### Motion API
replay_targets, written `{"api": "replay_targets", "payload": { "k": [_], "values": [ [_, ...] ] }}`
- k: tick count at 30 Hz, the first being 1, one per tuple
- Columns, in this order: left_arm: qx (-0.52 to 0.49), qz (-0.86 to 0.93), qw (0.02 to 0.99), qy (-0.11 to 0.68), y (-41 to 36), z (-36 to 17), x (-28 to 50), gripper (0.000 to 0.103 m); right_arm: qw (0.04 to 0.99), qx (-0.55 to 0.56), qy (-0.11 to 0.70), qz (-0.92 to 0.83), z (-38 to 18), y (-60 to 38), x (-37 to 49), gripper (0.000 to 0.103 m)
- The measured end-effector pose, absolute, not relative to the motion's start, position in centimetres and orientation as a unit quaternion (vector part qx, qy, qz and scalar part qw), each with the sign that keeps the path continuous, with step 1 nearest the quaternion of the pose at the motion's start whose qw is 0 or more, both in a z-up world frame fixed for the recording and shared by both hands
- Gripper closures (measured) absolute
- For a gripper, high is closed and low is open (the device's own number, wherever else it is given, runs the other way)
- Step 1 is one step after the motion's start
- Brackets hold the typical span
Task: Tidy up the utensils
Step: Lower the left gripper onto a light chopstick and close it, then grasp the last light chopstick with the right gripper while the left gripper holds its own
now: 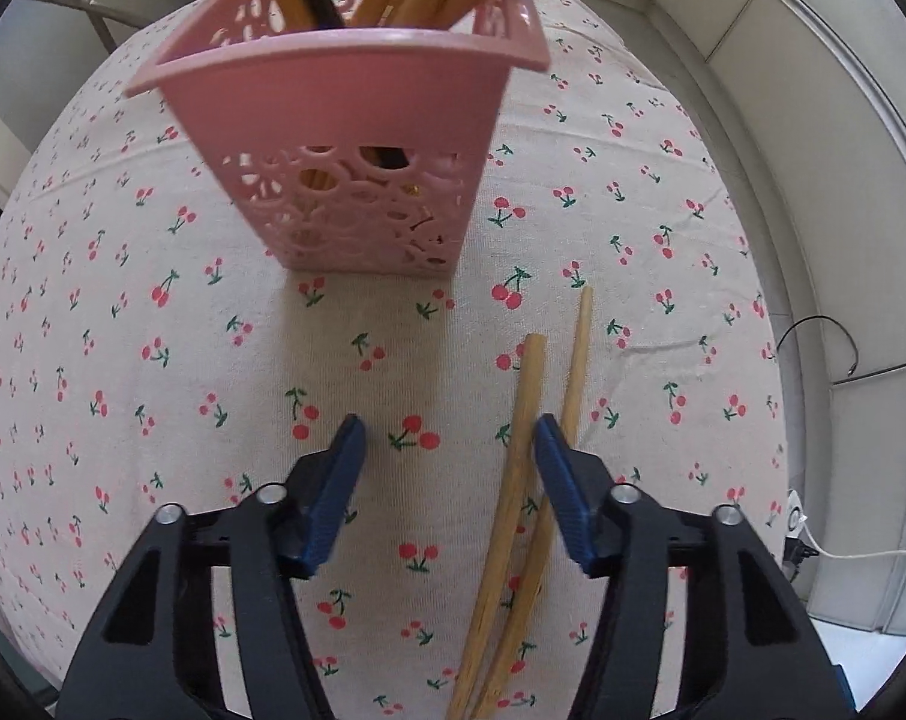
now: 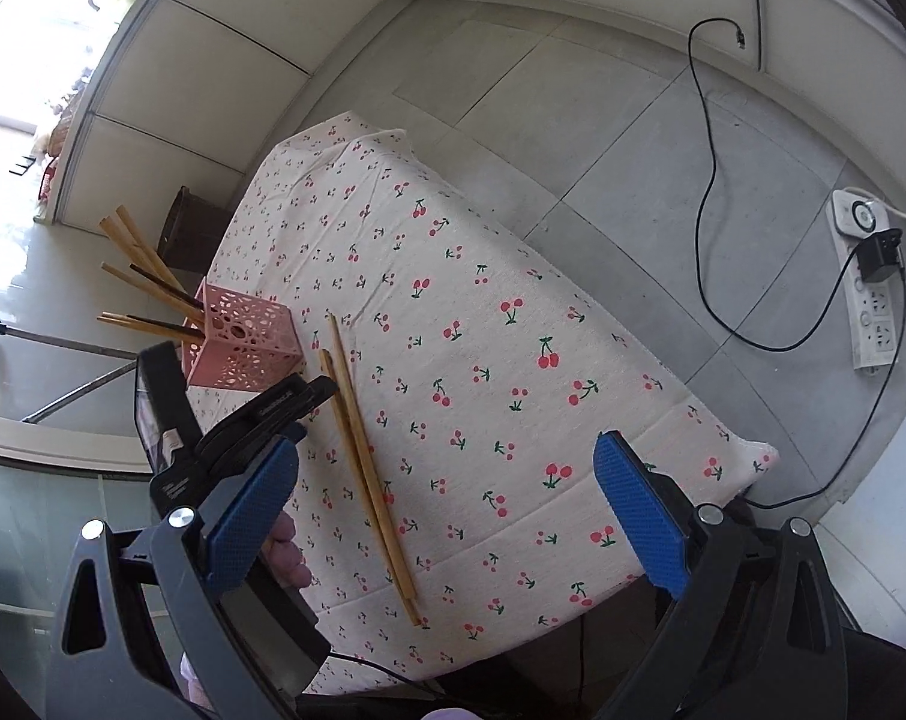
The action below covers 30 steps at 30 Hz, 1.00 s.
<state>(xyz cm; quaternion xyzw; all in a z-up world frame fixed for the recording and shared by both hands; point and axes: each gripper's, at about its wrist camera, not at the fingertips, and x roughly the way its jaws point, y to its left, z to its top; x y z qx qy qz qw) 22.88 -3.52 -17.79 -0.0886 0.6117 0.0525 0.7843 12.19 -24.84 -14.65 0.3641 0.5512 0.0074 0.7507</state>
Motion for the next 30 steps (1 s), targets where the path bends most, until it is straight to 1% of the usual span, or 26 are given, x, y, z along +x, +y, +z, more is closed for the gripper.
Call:
{"api": "replay_targets", "payload": {
  "k": [1,3,5,7,8,9,12,18,25,30],
  "values": [
    [-0.077,0.058,0.789,0.606,-3.8,-17.8,23.0,0.058,0.752,0.362,0.551,0.007,-14.6,-24.9,12.2,0.007],
    [-0.059,0.059,0.795,0.601,-4.2,-17.9,23.1,0.061,0.753,0.357,0.553,0.005,-14.6,-24.9,12.3,0.007],
    [-0.036,0.053,0.802,0.594,-4.9,-17.8,23.0,0.068,0.753,0.350,0.558,0.003,-14.9,-24.6,12.5,0.007],
    [-0.013,0.035,0.808,0.587,-5.7,-17.8,22.6,0.086,0.752,0.342,0.564,0.002,-15.1,-24.4,12.7,0.007],
    [-0.002,0.028,0.810,0.586,-6.1,-17.7,22.4,0.089,0.752,0.337,0.566,0.001,-15.2,-24.2,12.8,0.007],
    [0.007,0.020,0.811,0.585,-6.5,-17.7,22.1,0.095,0.754,0.330,0.568,-0.001,-15.3,-24.0,12.9,0.007],
    [0.013,0.006,0.812,0.583,-6.2,-17.6,21.4,0.096,0.760,0.300,0.577,-0.010,-15.7,-23.1,13.6,0.007],
    [-0.071,-0.012,0.807,0.587,-1.5,-16.2,18.7,0.097,0.769,0.239,0.592,-0.035,-16.9,-20.5,16.0,0.007],
    [-0.068,0.007,0.850,0.522,3.8,-11.2,14.8,0.097,0.775,0.206,0.595,-0.048,-17.7,-16.3,19.3,0.007],
    [-0.062,0.033,0.878,0.474,6.0,-7.7,14.9,0.097,0.773,0.176,0.606,-0.061,-19.2,-12.8,22.7,0.007]
  ]
}}
